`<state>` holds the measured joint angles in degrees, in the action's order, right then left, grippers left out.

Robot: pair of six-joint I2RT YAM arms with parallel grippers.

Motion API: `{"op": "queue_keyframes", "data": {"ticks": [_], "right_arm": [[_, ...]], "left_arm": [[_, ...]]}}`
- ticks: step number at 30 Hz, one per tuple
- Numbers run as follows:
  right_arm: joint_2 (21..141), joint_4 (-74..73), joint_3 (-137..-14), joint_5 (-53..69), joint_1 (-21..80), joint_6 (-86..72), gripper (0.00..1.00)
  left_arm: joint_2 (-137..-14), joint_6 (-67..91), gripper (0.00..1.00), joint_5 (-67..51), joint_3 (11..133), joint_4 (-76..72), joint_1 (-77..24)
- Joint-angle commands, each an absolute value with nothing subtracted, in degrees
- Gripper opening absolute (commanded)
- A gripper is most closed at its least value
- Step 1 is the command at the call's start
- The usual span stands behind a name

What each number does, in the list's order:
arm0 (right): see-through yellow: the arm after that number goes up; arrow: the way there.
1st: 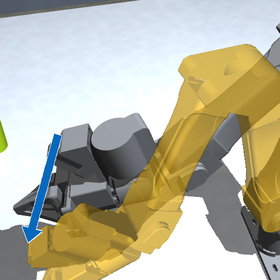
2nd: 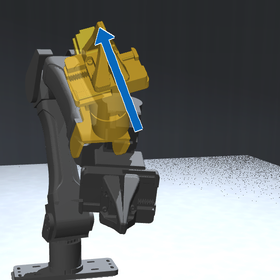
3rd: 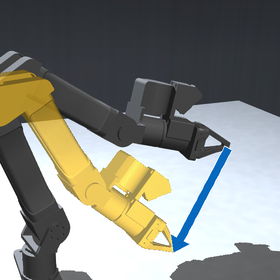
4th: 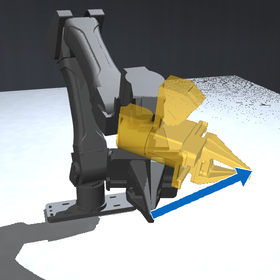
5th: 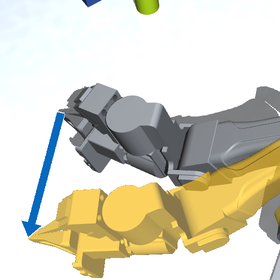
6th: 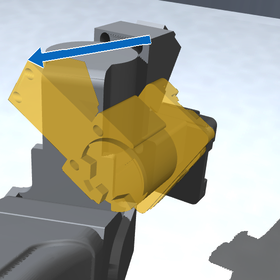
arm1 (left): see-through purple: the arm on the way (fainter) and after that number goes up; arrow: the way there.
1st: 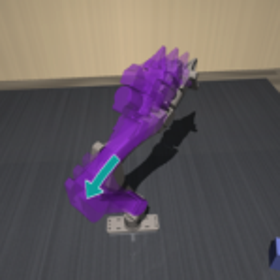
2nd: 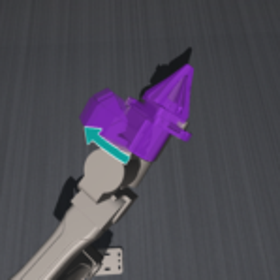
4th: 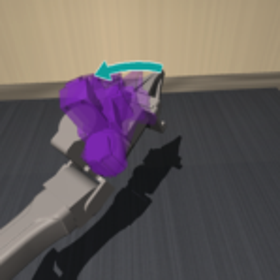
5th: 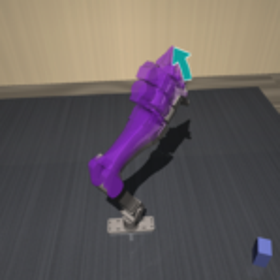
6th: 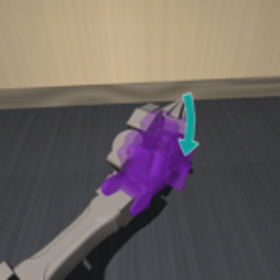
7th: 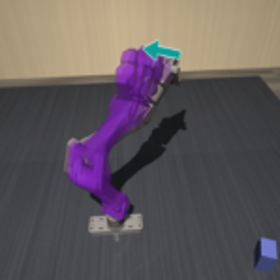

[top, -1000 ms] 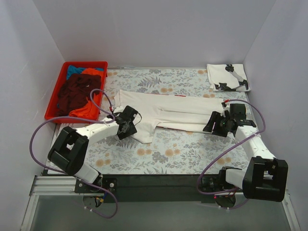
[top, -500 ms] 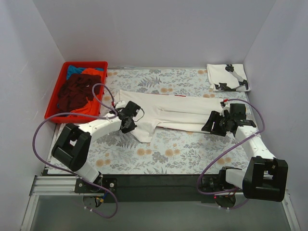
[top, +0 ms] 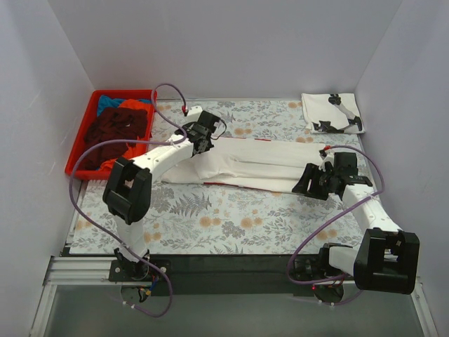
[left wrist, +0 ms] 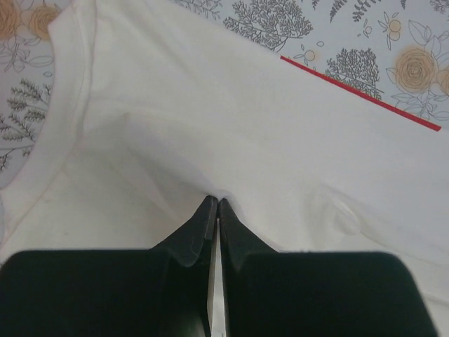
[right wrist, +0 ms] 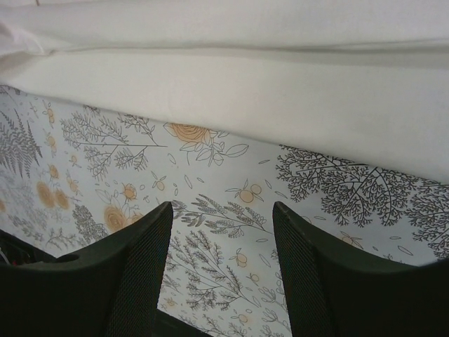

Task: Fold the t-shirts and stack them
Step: Fold the tshirt

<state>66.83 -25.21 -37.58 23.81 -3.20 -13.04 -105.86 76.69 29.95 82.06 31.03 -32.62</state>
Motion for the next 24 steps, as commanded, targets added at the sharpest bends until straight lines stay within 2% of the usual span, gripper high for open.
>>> {"op": "queue_keyframes", "data": {"ticks": [1, 7, 9, 20, 22, 24], "right_arm": [[65.6, -23.9, -37.3, 25.0, -2.6, -11.9, 0.66], [65.5, -24.0, -37.0, 25.0, -2.0, -11.6, 0.66], [65.4, -24.0, -36.9, 24.8, -1.9, -11.6, 0.66], [65.5, -24.3, -36.9, 23.3, -1.8, -11.8, 0.66], [65.5, -24.3, -37.0, 22.9, -1.8, -11.8, 0.66], [65.4, -24.3, -37.1, 22.1, -1.8, -12.1, 0.65]], "left_arm": [[-109.3, 71.5, 0.0, 33.4, 87.9, 30.1, -31.2], [-116.5, 68.4, 0.0, 33.1, 95.5, 27.7, -30.8], [-118.8, 67.4, 0.04, 33.4, 97.6, 27.6, -30.8], [-124.6, 68.1, 0.08, 34.3, 103.0, 27.1, -29.0], [-125.1, 67.9, 0.12, 34.1, 103.5, 27.0, -28.9], [-124.8, 67.9, 0.34, 34.0, 104.0, 27.1, -28.8]]}}
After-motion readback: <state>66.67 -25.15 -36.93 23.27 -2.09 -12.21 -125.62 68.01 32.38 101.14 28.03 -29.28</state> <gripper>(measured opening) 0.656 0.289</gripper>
